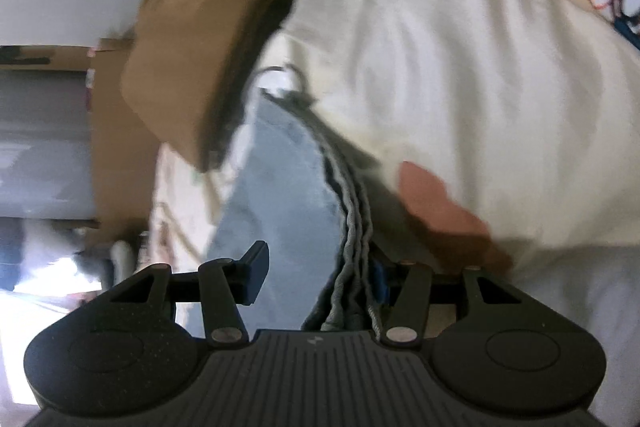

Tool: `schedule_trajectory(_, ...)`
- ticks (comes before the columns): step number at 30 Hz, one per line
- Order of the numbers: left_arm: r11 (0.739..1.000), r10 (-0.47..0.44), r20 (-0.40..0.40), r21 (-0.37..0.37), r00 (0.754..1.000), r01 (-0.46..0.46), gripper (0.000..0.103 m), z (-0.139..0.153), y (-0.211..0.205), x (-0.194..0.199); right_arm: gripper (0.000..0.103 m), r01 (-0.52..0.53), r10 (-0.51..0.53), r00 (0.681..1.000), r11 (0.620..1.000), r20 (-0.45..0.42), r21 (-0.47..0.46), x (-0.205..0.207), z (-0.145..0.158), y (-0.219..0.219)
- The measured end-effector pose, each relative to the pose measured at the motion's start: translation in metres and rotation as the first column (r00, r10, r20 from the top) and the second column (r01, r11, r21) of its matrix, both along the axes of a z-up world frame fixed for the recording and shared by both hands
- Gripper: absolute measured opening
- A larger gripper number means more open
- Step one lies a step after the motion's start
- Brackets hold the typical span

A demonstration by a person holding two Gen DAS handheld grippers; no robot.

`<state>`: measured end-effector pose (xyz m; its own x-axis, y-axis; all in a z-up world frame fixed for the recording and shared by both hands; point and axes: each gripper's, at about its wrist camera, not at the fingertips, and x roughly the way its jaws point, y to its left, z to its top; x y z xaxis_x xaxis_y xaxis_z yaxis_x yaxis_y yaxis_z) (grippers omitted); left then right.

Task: Fold clothes
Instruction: 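Hold the hem layers with the right gripper beside the open left gripper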

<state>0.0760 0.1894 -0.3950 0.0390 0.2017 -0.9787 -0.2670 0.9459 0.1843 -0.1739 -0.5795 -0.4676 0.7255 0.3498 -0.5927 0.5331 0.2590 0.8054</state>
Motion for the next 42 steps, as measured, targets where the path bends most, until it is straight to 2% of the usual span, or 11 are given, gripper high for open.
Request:
schedule_trajectory(2,1.0,0.008,-0.004,-0.003,1.0,-0.008,0.063,-0.002,0.0,-0.001,0.054,-0.028,0.028,1.0,1.0,0.005,-0.002,0.008,0.001,0.001)
schedule_trajectory(6,1.0,0.021,-0.015,-0.012,1.0,-0.021,0.063,-0.006,0.002,-0.003,0.054,-0.092,0.09,0.995,0.995,-0.049,-0.047,0.029,-0.006,-0.002)
schedule_trajectory(13,0.999,0.032,-0.014,-0.029,0.999,-0.032,0.063,-0.007,0.0,-0.003,0.054,-0.193,0.186,0.978,0.979,-0.095,-0.067,0.059,-0.018,-0.006)
schedule_trajectory(20,0.999,0.021,-0.013,-0.04,1.0,-0.021,0.063,-0.011,-0.003,-0.002,0.05,-0.406,0.402,0.914,0.907,-0.051,-0.111,0.074,0.008,0.004)
schedule_trajectory(29,0.999,0.015,-0.031,-0.042,0.999,-0.016,0.063,-0.015,-0.004,-0.003,0.051,-0.484,0.467,0.871,0.869,-0.15,-0.104,0.095,-0.016,-0.002)
schedule_trajectory(30,0.999,0.016,-0.029,-0.044,0.999,-0.018,0.063,-0.014,-0.004,-0.003,0.049,-0.488,0.472,0.869,0.867,-0.15,-0.1,0.096,-0.016,-0.004)
schedule_trajectory(32,0.999,0.02,-0.026,-0.045,0.999,-0.021,0.064,-0.014,-0.003,-0.004,0.02,-0.504,0.481,0.859,0.854,-0.177,-0.129,0.098,-0.016,-0.004)
schedule_trajectory(34,0.999,0.026,-0.026,-0.047,0.999,-0.027,0.064,-0.015,-0.003,-0.005,0.013,-0.514,0.486,0.852,0.846,-0.194,-0.139,0.097,-0.017,-0.004)
schedule_trajectory(42,0.999,-0.009,-0.026,-0.046,1.0,0.008,0.064,-0.017,-0.007,-0.005,0.011,-0.543,0.508,0.83,0.831,-0.23,-0.123,0.099,-0.012,-0.003)
